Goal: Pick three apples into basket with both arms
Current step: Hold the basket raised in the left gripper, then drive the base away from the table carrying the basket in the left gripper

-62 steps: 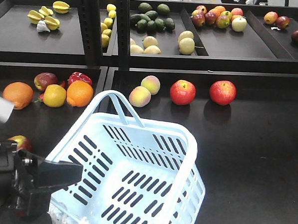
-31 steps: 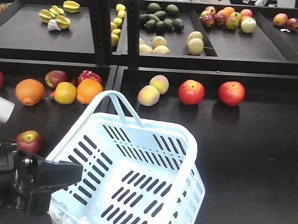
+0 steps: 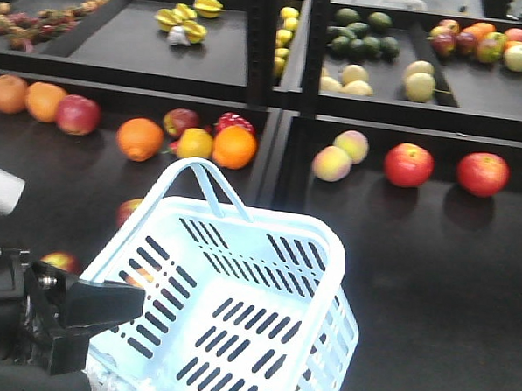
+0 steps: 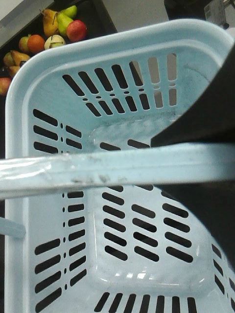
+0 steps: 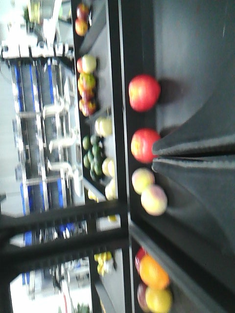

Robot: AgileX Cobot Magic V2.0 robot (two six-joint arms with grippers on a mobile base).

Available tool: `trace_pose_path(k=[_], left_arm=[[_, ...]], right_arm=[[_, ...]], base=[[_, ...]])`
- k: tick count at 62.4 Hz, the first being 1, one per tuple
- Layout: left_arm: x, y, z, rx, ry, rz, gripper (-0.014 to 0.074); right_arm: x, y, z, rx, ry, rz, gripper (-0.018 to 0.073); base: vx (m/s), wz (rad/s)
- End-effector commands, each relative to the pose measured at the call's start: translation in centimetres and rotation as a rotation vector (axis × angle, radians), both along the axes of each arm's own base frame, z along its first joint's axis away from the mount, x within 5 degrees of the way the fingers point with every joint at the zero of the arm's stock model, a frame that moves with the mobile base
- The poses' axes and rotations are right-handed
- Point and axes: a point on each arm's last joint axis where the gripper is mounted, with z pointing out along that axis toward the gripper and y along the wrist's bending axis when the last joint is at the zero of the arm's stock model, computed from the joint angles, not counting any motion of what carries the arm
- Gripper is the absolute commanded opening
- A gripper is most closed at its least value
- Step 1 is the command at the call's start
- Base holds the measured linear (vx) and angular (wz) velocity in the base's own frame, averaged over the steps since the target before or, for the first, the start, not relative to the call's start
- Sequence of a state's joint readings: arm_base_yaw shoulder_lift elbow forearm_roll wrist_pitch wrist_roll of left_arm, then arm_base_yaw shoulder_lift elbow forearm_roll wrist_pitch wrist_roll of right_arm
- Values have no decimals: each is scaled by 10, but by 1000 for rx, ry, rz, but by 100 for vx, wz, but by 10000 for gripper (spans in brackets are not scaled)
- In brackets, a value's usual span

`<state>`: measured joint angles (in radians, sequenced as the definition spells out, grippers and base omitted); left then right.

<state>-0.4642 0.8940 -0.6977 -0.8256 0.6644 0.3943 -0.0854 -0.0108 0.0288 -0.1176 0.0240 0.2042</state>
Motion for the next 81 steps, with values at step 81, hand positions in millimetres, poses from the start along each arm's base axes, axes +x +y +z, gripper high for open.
trace_pose_path(k=[81], left_arm=[[1,-1,17,-82,-49,37,-7]], right_arm=[[-1,1,2,-23,-66,2,-4]], base=[[-14,55]])
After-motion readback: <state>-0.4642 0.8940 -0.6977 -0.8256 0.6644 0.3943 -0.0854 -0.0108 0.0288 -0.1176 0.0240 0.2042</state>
